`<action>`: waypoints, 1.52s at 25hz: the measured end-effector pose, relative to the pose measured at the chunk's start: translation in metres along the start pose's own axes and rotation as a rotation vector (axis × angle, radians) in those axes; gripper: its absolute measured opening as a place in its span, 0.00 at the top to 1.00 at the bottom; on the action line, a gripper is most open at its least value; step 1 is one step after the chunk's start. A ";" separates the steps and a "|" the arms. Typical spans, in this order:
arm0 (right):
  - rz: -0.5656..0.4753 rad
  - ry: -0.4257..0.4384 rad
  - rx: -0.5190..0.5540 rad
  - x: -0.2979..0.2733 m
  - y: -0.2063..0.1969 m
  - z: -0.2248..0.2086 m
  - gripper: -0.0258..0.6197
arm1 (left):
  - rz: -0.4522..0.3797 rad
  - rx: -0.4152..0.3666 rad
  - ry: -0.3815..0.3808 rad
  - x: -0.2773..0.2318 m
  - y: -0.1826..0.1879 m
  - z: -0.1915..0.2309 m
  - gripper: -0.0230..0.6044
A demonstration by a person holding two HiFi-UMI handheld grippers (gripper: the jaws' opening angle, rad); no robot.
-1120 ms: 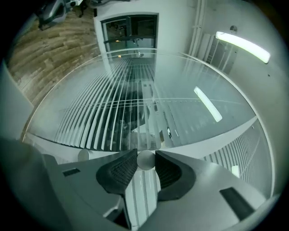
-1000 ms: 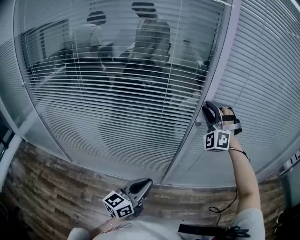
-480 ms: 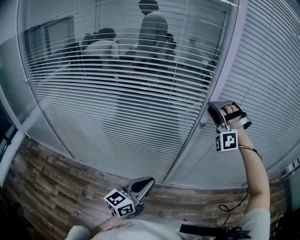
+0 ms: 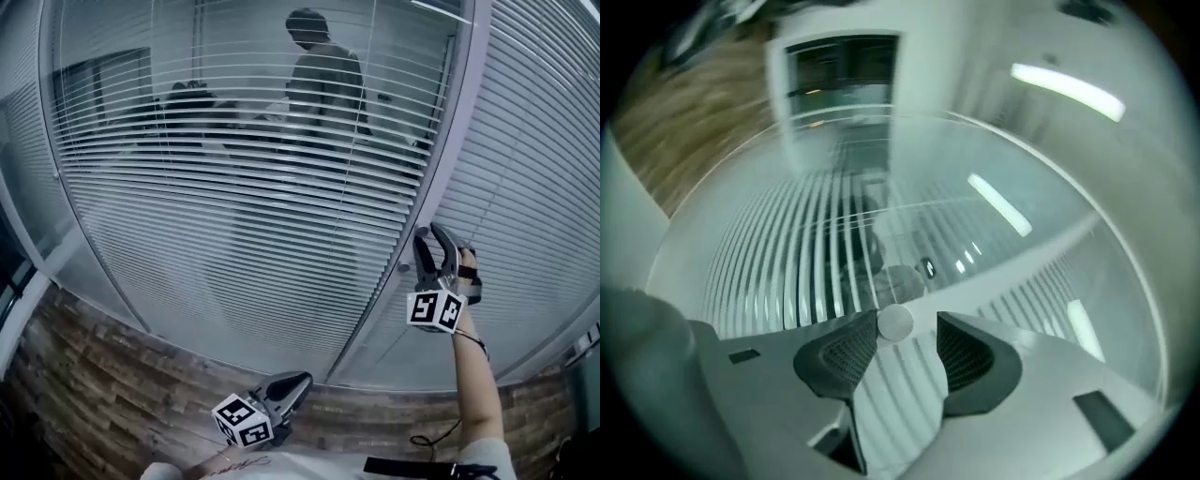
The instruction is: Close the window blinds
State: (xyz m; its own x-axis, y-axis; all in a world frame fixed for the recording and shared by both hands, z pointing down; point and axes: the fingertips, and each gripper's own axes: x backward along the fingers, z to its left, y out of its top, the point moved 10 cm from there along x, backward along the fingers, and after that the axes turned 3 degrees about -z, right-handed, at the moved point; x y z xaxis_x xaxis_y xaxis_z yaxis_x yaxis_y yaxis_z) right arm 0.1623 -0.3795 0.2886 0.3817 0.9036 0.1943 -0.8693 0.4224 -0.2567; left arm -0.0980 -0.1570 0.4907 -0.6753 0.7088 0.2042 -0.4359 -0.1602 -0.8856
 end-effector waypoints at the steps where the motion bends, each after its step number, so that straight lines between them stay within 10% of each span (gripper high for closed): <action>1: 0.016 -0.040 -0.247 0.006 0.001 -0.001 0.67 | 0.001 0.001 -0.006 0.001 -0.002 0.000 0.93; 6: -0.011 -0.144 -1.265 0.000 0.000 0.001 0.66 | 0.008 0.011 -0.012 -0.003 0.000 0.003 0.93; 18: 0.116 -0.411 -1.544 -0.020 0.009 0.009 0.75 | 0.020 0.015 -0.019 -0.004 0.003 0.004 0.93; 38: 0.110 -0.237 -0.865 -0.022 0.012 0.004 0.76 | 0.034 0.018 -0.017 0.005 0.009 0.001 0.93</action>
State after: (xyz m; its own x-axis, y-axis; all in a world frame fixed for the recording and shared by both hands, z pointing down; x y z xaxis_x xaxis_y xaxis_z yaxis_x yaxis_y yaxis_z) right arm 0.1422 -0.3941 0.2850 0.1526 0.9440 0.2924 -0.3209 0.3272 -0.8888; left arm -0.1057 -0.1553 0.4841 -0.6998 0.6909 0.1815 -0.4235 -0.1967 -0.8843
